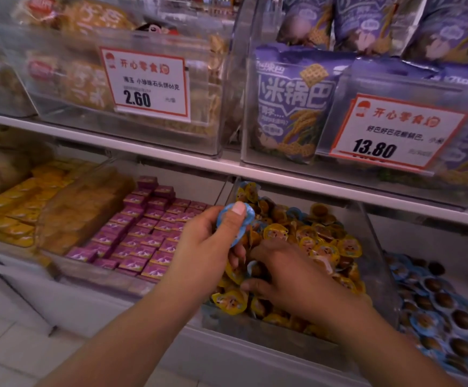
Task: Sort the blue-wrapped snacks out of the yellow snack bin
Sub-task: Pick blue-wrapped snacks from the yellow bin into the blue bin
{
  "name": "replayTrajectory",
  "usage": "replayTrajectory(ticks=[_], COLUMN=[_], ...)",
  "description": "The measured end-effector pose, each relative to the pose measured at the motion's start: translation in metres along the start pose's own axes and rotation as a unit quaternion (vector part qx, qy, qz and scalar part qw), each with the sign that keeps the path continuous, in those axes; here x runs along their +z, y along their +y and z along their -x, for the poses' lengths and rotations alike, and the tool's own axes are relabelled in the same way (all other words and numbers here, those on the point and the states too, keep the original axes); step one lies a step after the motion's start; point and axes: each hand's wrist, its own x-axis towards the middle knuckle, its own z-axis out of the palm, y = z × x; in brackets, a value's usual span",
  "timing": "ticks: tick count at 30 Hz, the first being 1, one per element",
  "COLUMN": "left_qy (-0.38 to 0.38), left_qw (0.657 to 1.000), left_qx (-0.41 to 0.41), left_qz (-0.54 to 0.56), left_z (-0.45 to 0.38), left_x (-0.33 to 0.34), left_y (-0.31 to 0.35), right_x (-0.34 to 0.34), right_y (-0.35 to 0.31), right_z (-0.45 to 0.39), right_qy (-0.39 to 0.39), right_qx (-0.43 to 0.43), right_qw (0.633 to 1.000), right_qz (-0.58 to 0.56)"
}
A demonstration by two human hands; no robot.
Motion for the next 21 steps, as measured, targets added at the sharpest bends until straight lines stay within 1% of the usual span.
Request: replayTrajectory(ticks=[2,4,6,9,11,13,14,15,16,17,18,19,20,21], left_qy=[-0.004,-0.006,-0.007,-0.003,0.001,0.002,0.001,0.001,0.001,0.004,0.010,0.022,0.038,0.055], left_qw=[1.000,1.000,1.000,1.000,1.000,0.999,0.999,0.999,0.999,0.999,0.998,0.997,0.995,0.992], left_qx=[0.001,0.002,0.005,0.011,0.015,0.019,0.020,0.020,0.022,0.023,0.025,0.028,0.038,0.056], left_qz=[-0.004,-0.003,-0.006,-0.008,-0.013,-0.026,-0.031,-0.036,-0.041,-0.049,-0.057,-0.065,-0.078,-0.101], left_z=[0.001,0.001,0.001,0.001,0.001,0.000,0.000,0.000,0.000,0.000,0.001,0.001,0.003,0.005], left_x=[-0.002,-0.003,-0.002,0.000,0.002,0.003,0.004,0.006,0.009,0.013,0.019,0.025,0.032,0.039], left_y=[0.001,0.001,0.000,-0.001,-0.002,-0.004,-0.004,-0.005,-0.005,-0.006,-0.007,-0.009,-0.011,-0.013], right_x=[0.000,0.005,0.011,0.013,0.010,0.001,-0.004,-0.010,-0.016,-0.022,-0.029,-0.035,-0.038,-0.042], right_y=[0.002,0.001,-0.003,-0.006,-0.007,-0.005,-0.003,0.000,0.002,0.003,0.003,0.003,0.001,-0.003], right_z=[0.002,0.005,0.005,0.003,0.002,0.006,0.008,0.011,0.014,0.018,0.022,0.027,0.031,0.036], right_qy=[-0.006,-0.005,0.011,0.038,0.068,0.128,0.163,0.197,0.227,0.250,0.261,0.250,0.215,0.172], right_qx=[-0.001,-0.011,-0.023,-0.013,-0.002,0.044,0.082,0.117,0.150,0.180,0.214,0.246,0.266,0.274], right_qw=[1.000,1.000,0.999,0.998,0.998,0.988,0.976,0.957,0.928,0.890,0.836,0.761,0.667,0.579], right_qz=[-0.002,0.021,0.046,0.042,0.004,-0.072,-0.118,-0.180,-0.254,-0.336,-0.432,-0.546,-0.662,-0.749])
